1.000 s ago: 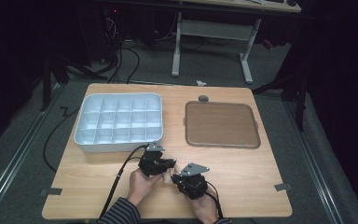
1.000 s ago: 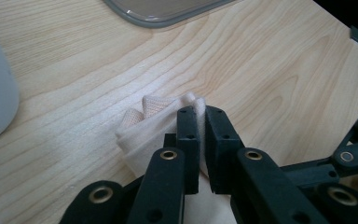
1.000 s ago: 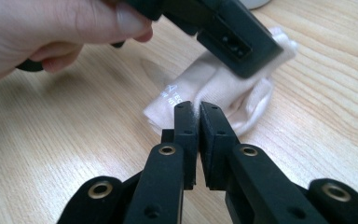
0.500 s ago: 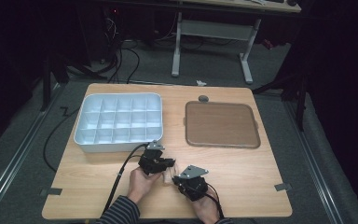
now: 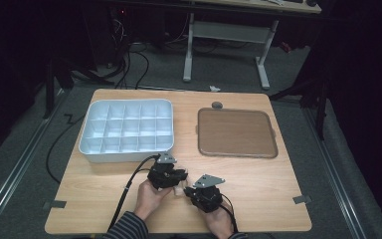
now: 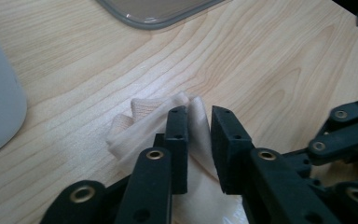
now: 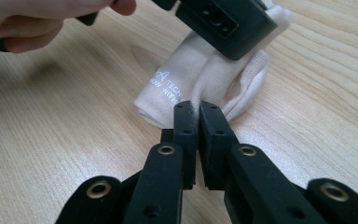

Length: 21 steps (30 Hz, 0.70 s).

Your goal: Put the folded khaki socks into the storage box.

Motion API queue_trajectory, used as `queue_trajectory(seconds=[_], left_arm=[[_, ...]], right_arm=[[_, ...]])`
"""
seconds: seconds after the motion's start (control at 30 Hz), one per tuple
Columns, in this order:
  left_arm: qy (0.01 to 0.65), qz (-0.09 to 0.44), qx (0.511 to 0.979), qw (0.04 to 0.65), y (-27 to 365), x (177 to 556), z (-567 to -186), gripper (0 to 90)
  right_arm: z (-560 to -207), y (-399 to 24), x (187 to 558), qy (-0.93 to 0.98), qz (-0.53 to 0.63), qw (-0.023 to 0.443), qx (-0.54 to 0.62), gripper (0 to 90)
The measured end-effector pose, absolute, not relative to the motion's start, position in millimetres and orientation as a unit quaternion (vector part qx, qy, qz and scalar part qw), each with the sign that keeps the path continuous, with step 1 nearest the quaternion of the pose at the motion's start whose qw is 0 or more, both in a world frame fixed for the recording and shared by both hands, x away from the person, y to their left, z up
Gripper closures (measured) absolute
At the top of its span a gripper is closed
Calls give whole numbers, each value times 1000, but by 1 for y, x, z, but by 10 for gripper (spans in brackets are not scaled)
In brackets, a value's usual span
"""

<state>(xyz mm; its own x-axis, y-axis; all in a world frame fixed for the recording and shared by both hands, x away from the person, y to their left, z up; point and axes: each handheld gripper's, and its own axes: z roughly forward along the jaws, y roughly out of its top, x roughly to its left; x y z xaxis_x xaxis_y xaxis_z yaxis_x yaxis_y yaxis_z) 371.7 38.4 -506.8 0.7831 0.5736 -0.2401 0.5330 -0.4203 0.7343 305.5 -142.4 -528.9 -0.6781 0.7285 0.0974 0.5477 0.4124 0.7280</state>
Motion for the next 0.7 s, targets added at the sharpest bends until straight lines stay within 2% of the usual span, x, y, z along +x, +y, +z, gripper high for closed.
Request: queue_trajectory(seconds=[0.27, 0.5, 0.6, 0.7], left_arm=[[346, 63, 835, 424, 50, 355, -498, 585], [377, 62, 832, 401, 52, 345, -505, 463], [384, 69, 838, 381, 48, 343, -517, 474], [394, 58, 832, 387, 50, 346, -519, 467]], right_arm=[[-530, -143, 306, 829, 387, 118, 385, 859], [-530, -144, 306, 828, 389, 117, 386, 855], [-531, -144, 306, 827, 391, 119, 387, 853], [-532, -144, 305, 826, 391, 120, 389, 849]])
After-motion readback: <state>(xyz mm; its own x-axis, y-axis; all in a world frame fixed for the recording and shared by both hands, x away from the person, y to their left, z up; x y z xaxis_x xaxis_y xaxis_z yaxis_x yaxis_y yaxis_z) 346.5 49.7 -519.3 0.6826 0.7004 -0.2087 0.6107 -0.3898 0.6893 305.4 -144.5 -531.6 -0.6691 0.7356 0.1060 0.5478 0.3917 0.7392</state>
